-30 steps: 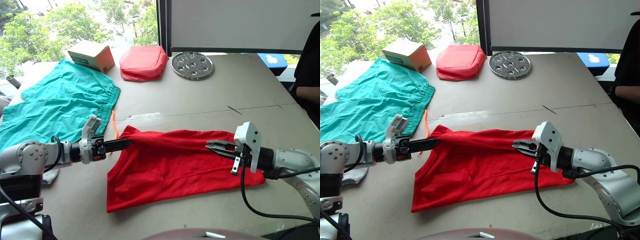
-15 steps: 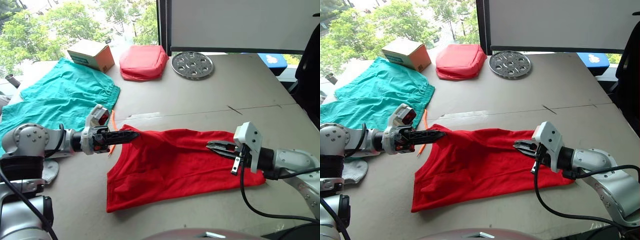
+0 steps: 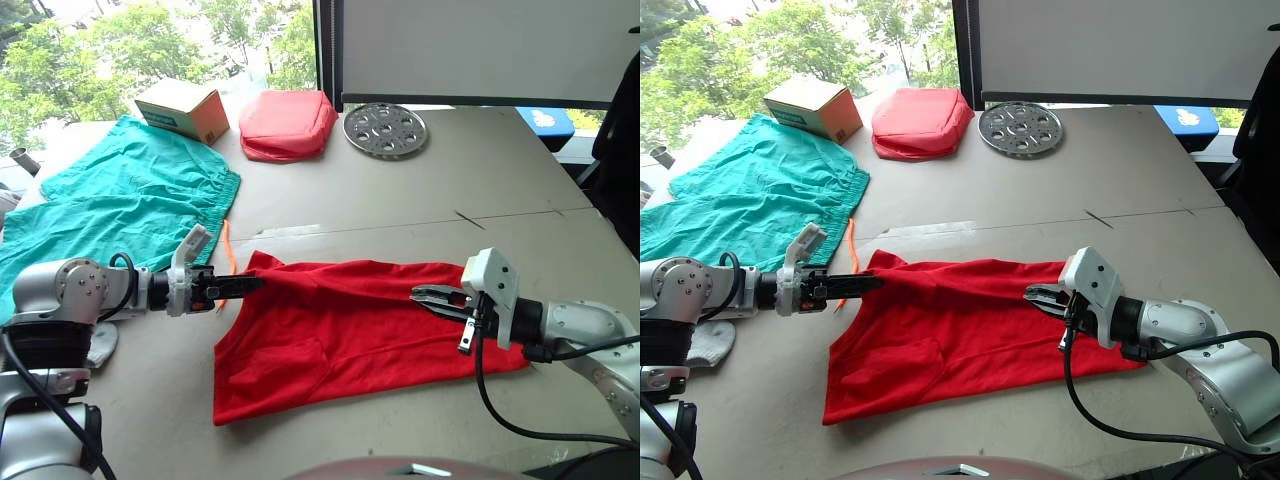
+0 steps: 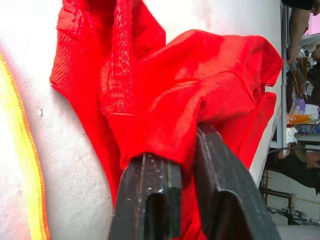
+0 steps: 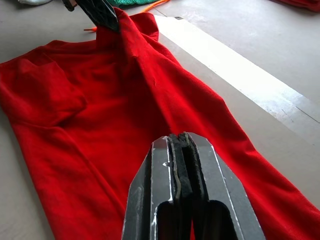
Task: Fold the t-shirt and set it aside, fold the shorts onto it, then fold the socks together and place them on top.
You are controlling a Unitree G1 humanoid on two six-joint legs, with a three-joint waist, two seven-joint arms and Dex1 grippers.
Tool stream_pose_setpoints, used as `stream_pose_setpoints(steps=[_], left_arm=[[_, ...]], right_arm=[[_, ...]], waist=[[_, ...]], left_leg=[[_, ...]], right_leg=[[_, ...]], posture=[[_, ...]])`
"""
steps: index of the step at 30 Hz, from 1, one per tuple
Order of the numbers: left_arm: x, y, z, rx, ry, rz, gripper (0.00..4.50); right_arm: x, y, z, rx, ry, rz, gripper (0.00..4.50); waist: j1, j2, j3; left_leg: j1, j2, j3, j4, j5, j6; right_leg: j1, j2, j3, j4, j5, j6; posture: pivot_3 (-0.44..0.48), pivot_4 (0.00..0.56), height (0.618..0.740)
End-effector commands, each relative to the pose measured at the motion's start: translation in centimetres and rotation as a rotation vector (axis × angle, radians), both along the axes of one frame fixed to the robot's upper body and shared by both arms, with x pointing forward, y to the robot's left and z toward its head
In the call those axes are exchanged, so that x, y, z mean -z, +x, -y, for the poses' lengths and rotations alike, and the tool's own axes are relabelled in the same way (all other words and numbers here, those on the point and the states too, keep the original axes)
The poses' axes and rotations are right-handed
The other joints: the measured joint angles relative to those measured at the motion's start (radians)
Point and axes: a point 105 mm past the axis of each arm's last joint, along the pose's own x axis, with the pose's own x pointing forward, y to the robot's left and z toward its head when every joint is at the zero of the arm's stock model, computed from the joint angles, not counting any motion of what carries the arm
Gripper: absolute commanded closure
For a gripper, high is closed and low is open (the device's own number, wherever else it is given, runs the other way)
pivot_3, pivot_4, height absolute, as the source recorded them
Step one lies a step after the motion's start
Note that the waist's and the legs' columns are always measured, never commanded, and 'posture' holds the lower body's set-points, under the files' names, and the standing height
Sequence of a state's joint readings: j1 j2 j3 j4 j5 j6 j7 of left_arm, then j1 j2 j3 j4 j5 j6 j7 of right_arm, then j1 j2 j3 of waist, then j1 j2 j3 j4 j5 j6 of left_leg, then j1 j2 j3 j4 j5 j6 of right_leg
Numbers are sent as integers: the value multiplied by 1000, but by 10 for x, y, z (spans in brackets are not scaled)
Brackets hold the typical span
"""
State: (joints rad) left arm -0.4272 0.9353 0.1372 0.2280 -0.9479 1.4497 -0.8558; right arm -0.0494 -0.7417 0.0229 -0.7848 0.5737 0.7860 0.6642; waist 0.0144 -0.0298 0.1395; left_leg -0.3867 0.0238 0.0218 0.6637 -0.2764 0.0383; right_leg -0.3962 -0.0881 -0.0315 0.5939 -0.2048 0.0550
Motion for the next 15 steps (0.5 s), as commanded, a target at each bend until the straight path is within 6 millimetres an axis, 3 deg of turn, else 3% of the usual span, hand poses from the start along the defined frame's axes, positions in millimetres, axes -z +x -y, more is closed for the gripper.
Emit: stream_pose_setpoints(steps=[1,2,6,9,11,15], left_arm=[[-29,-7,-2,14,-124,21,2329],[-32,-11,-2,28,-136,21,1915],[-38,-17,-6,53,-105,59,1915],[-42,-2,-19,-14,-40,165,1915],[-36,2,-27,26,122,272,1915],[-41,19,-27,16,186,385,1915]], right_arm=[[-5,1,0,-8,-25,45,4500],[-3,2,0,-9,-34,47,4500],[10,13,1,11,-119,72,4500],[15,23,2,49,-139,73,4500],[18,27,4,58,-163,79,4500],[19,30,5,71,-174,83,4500]], waist=[[0,0,0],[0,0,0],[-2,1,0],[1,1,1],[1,1,1],[5,1,1]], left_leg=[[0,0,0,0,0,0],[0,0,0,0,0,0],[0,0,0,0,0,0],[0,0,0,0,0,0],[0,0,0,0,0,0],[-1,0,0,-1,0,0]], right_leg=[[0,0,0,0,0,0],[0,0,0,0,0,0],[0,1,0,0,0,0],[0,0,0,0,0,0],[0,0,0,0,0,0],[-1,-1,0,-1,0,0]], posture=[[0,150,740],[0,150,740],[0,150,740],[0,150,740],[0,150,740],[0,150,740]])
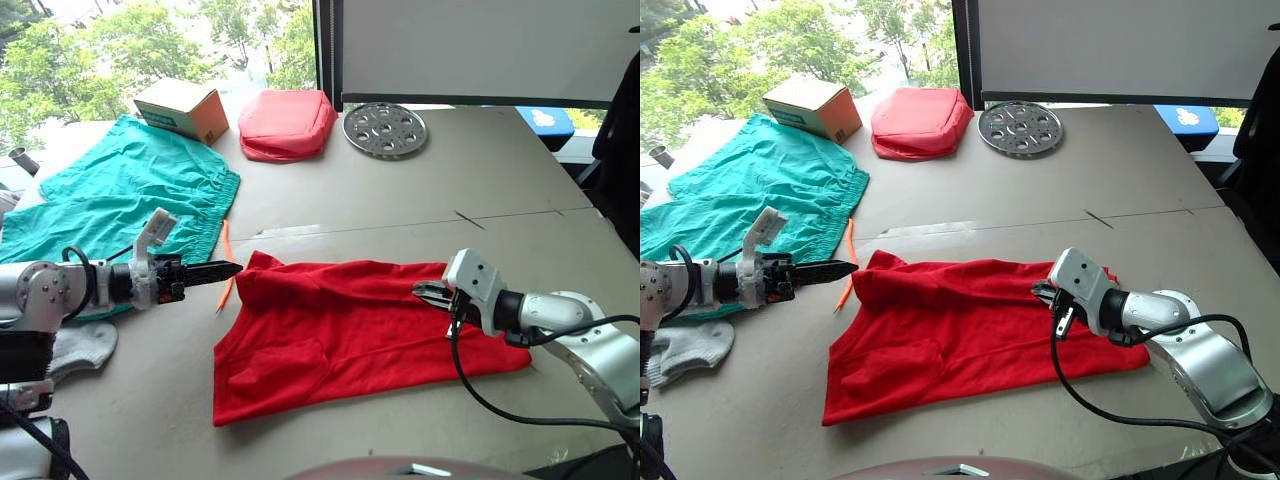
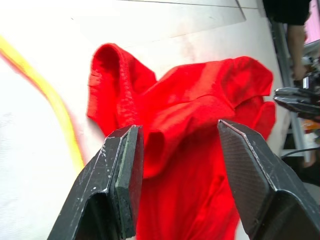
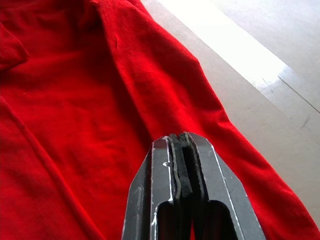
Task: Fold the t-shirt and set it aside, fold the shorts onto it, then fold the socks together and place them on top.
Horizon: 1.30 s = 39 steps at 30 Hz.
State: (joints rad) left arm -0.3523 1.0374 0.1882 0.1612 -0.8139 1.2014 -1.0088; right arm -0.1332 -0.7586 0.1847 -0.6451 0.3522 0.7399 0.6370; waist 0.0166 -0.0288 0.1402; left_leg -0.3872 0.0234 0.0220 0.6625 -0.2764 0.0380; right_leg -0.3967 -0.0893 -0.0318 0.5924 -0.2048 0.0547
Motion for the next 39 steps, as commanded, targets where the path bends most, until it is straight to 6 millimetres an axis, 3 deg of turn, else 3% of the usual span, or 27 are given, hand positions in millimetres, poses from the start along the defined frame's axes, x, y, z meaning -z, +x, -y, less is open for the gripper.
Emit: stream_pose_setpoints(steps=[1,7,10,17,20,24,28,34,39], left_arm=[[-12,19,5,-7,49,116,1915],[2,26,24,-24,-31,30,1915],[16,25,22,-34,35,-8,1915],[20,28,29,-1,33,-15,1915],[24,34,36,2,37,-3,2572],[24,46,43,-19,28,40,4356],[14,62,39,-99,-5,152,4443],[2,73,34,-202,-77,261,4443],[14,78,24,-309,-98,239,4443]], right_arm=[[-8,2,-2,-5,2,47,4500],[-11,1,-3,-4,5,52,4500],[-12,0,-2,0,5,53,4500],[-13,-4,0,11,8,48,4500],[-13,-3,0,15,9,48,4500],[-12,-3,0,21,6,50,4500],[-8,-2,5,45,-19,41,4500],[25,16,30,188,-188,-14,4500],[49,40,50,355,-238,-71,4500]], waist=[[5,0,0],[-2,-2,-1],[-5,-5,-3],[-2,-5,-3],[0,-5,-3],[-1,-6,-4],[-2,-7,-4],[-2,-7,-4],[-4,-7,-5]], left_leg=[[-1,0,0,0,0,0],[-1,-1,0,1,0,1],[-1,-2,-1,1,0,1],[0,-1,-1,1,0,1],[0,-1,-1,2,0,1],[0,-2,-1,2,0,1],[0,-2,-1,2,0,1],[0,-2,0,3,0,0],[1,-2,0,3,0,0]], right_leg=[[0,0,-1,0,0,0],[0,1,-1,0,0,0],[0,4,-1,1,0,0],[1,3,-1,1,0,0],[1,2,0,1,0,0],[1,2,0,2,0,0],[1,3,-1,2,0,0],[1,3,0,2,0,0],[1,3,0,3,0,0]], posture=[[0,150,740],[0,150,740],[0,150,740],[0,150,740],[0,150,740],[0,150,740],[0,150,740],[0,150,740],[0,150,740]])
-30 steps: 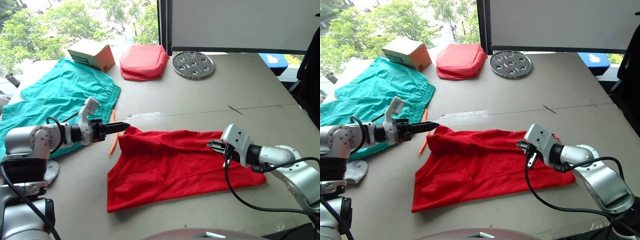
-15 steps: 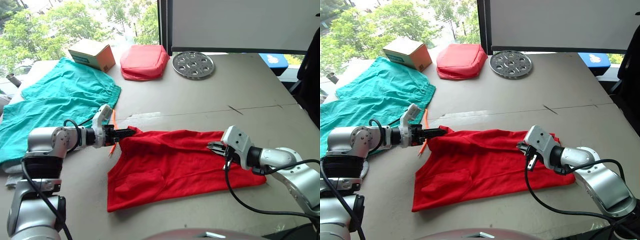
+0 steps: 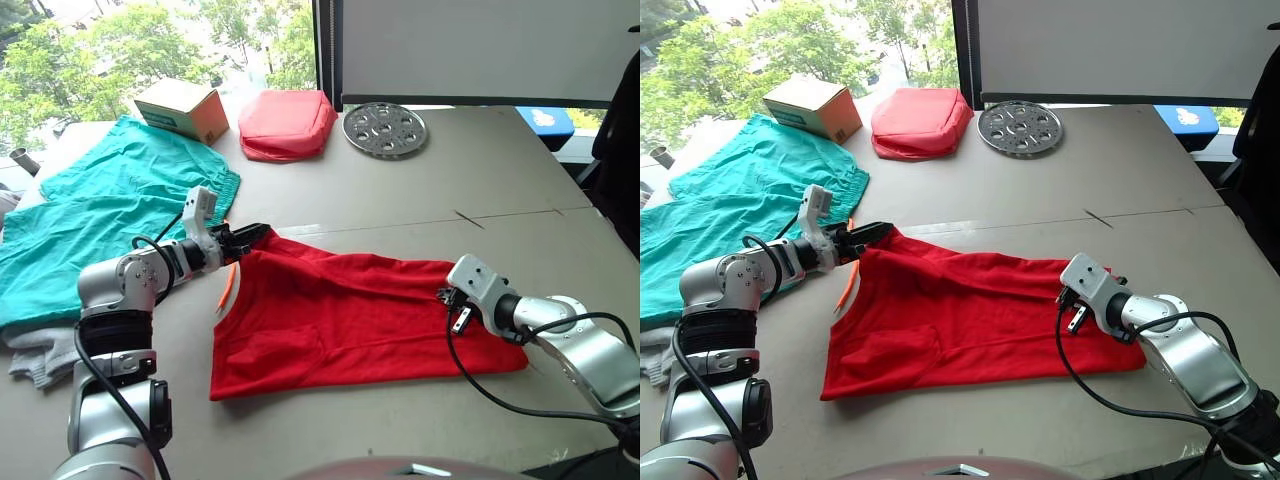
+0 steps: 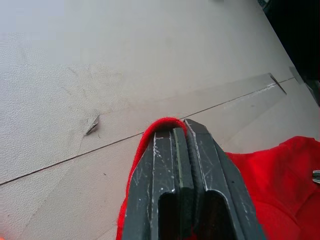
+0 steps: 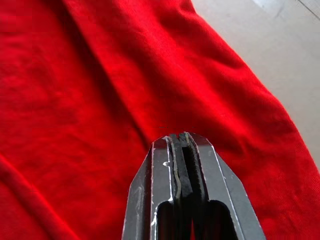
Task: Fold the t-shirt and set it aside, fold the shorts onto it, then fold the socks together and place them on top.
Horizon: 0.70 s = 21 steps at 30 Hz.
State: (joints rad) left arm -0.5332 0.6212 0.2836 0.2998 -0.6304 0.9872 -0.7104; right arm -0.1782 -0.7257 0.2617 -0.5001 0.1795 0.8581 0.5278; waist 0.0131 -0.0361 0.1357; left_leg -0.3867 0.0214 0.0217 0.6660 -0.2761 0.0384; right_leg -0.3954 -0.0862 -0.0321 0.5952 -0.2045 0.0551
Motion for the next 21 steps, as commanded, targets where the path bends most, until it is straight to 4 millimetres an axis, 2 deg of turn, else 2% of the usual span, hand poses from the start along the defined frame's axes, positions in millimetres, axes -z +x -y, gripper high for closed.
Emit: stream_pose_setpoints(steps=[1,4,6,9,12,14,17,19,21], left_arm=[[2,6,-13,-103,-35,5,4443],[13,6,-21,-177,-68,-66,4443],[8,0,-26,-171,-143,-101,4443],[-13,-16,-29,-73,-189,-66,3534],[-40,-25,-40,-44,-229,-15,2171],[-50,-30,-41,-7,-209,10,2171],[-73,-44,-10,177,-212,50,2171],[-75,-55,18,317,-167,45,2710],[-67,-64,47,427,-73,57,3370]], right_arm=[[17,15,24,136,-76,-23,4500],[20,17,33,160,-108,-20,4500],[12,15,30,147,-67,-7,4500],[-6,5,20,68,5,19,4500],[-29,-9,4,-25,134,25,4500],[-38,-18,-2,-72,195,9,4500],[-55,-24,-13,-133,267,8,4500],[-61,-17,-21,-137,283,19,4500],[-59,-3,-30,-119,276,30,4500]], waist=[[0,-1,-1],[3,-4,-3],[3,-5,-3],[1,-4,-3],[-1,-2,-1],[-1,0,0],[2,2,1],[2,3,2],[0,4,2]], left_leg=[[1,0,0,0,0,0],[2,0,-1,0,0,0],[1,0,-1,1,0,0],[1,0,-1,1,0,0],[1,1,-1,-1,0,0],[1,1,-1,-1,0,0],[1,1,-1,-1,0,0],[1,2,-1,-1,0,0],[1,1,-1,1,0,0]], right_leg=[[1,0,0,0,0,0],[2,0,0,0,0,0],[3,0,-1,0,0,0],[3,0,0,0,0,0],[2,0,-1,0,0,0],[1,1,-1,0,0,0],[1,0,-1,0,0,0],[2,-2,0,0,0,0],[2,-2,0,0,0,0]], posture=[[0,150,740],[0,150,740],[0,150,740],[0,150,740],[0,150,740],[0,150,740],[0,150,740],[0,150,740],[0,150,740]])
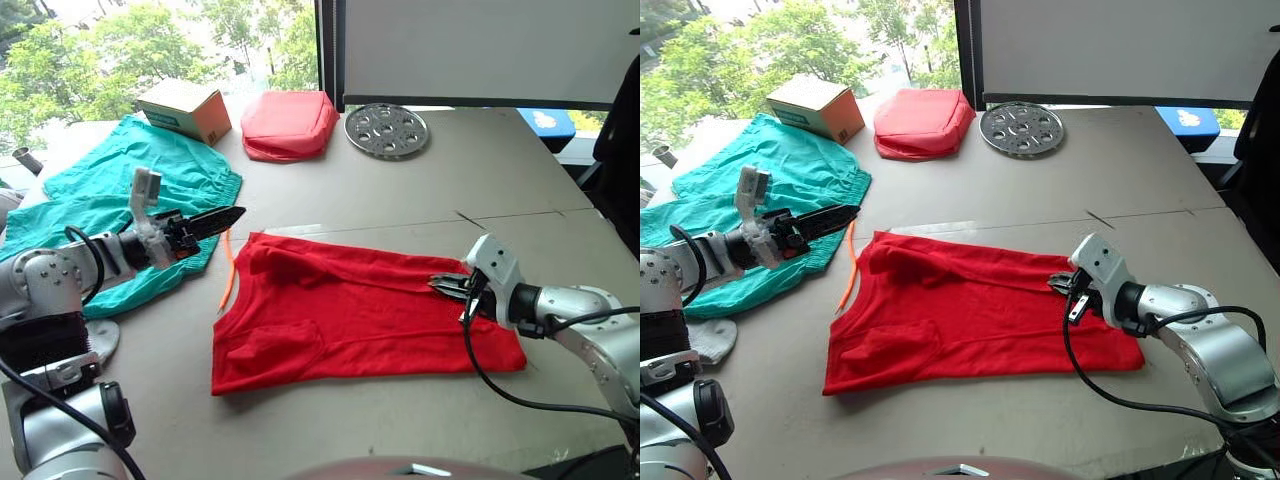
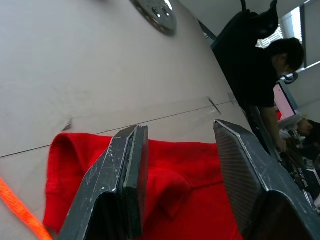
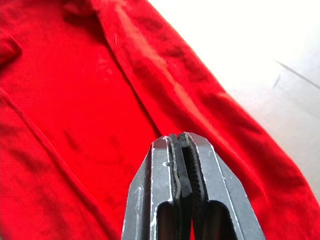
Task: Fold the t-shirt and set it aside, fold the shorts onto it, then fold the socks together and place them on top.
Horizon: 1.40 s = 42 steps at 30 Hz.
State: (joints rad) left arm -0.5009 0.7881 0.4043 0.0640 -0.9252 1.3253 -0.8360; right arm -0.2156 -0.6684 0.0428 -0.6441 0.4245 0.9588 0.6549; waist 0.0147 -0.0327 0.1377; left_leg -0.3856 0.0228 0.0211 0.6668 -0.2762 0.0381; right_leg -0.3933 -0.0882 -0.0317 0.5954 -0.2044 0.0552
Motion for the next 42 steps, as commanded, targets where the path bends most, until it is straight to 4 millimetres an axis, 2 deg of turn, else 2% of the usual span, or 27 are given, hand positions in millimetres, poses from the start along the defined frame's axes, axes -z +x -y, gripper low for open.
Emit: stream_pose_setpoints(steps=[1,3,6,8,11,12,15,18,23,27,30,32,35,39,42], left_arm=[[5,-11,52,181,105,64,3801],[21,-3,82,203,211,99,4421],[49,11,113,182,344,143,4421],[62,16,123,167,358,140,4421],[94,18,133,163,419,91,4421],[106,19,128,155,479,90,4421],[126,29,85,14,575,50,4421],[124,29,56,-74,553,12,4421],[114,25,21,-247,409,-87,4421],[114,18,-3,-365,327,-179,4421],[106,12,-26,-446,193,-265,4421],[86,9,-29,-420,70,-260,4421],[53,11,-23,-345,-81,-219,4421],[51,13,-9,-273,57,-206,4421],[42,15,0,-224,54,-166,4421]], right_arm=[[1,18,-15,23,-2,12,4500],[10,31,-31,33,-3,-13,4500],[23,49,-46,84,-11,-40,4500],[28,54,-52,97,-14,-46,4500],[43,56,-56,110,-51,-90,4500],[49,55,-51,123,-78,-101,4500],[60,44,-4,243,-149,-134,4500],[63,32,37,359,-205,-146,4500],[61,21,88,541,-276,-136,4500],[65,17,115,644,-339,-132,4500],[63,9,130,693,-357,-130,4500],[50,7,127,667,-321,-85,4500],[25,7,104,560,-175,-21,4500],[11,0,64,346,-70,-11,4500],[6,1,34,216,-50,23,4500]], waist=[[-1,0,0],[-1,-1,-1],[0,0,-1],[-2,-1,-1],[-2,0,-1],[-2,0,-1],[4,1,-5],[0,4,-11],[-6,6,-13],[-6,5,-13],[-3,5,-14],[-1,5,-13],[-1,4,-10],[-2,3,-9],[-2,3,-8]], left_leg=[[1,0,1,0,0,0],[1,-1,0,0,0,0],[0,-3,0,-2,3,-4],[0,-4,1,-2,3,-4],[-1,-4,1,-2,3,-4],[-1,-4,1,-2,3,-4],[0,-4,0,-2,1,-1],[2,-4,0,-2,0,1],[6,0,1,-1,0,1],[6,0,-1,-1,0,1],[6,-1,-1,-1,0,1],[5,-1,-1,-1,0,1],[3,-2,-1,-1,0,1],[3,-2,-1,-1,0,1],[2,-2,-1,-2,0,1]], right_leg=[[0,0,1,0,0,0],[1,0,1,0,0,0],[0,2,2,0,0,-1],[0,2,3,1,0,-1],[0,3,3,0,0,-1],[0,3,3,0,0,-1],[0,3,2,0,0,-1],[2,2,2,-1,0,-1],[4,2,2,0,-2,3],[3,3,2,3,-2,2],[3,3,2,3,-1,0],[3,3,2,2,-1,1],[1,3,1,2,-1,1],[0,3,2,3,-2,2],[0,3,2,1,-1,0]], posture=[[0,150,740],[0,150,740],[0,150,740],[0,150,740],[0,150,740],[0,150,740],[0,150,740],[0,150,740],[0,150,740],[0,150,740],[0,150,740],[0,150,740],[0,150,740],[0,150,740],[0,150,740]])
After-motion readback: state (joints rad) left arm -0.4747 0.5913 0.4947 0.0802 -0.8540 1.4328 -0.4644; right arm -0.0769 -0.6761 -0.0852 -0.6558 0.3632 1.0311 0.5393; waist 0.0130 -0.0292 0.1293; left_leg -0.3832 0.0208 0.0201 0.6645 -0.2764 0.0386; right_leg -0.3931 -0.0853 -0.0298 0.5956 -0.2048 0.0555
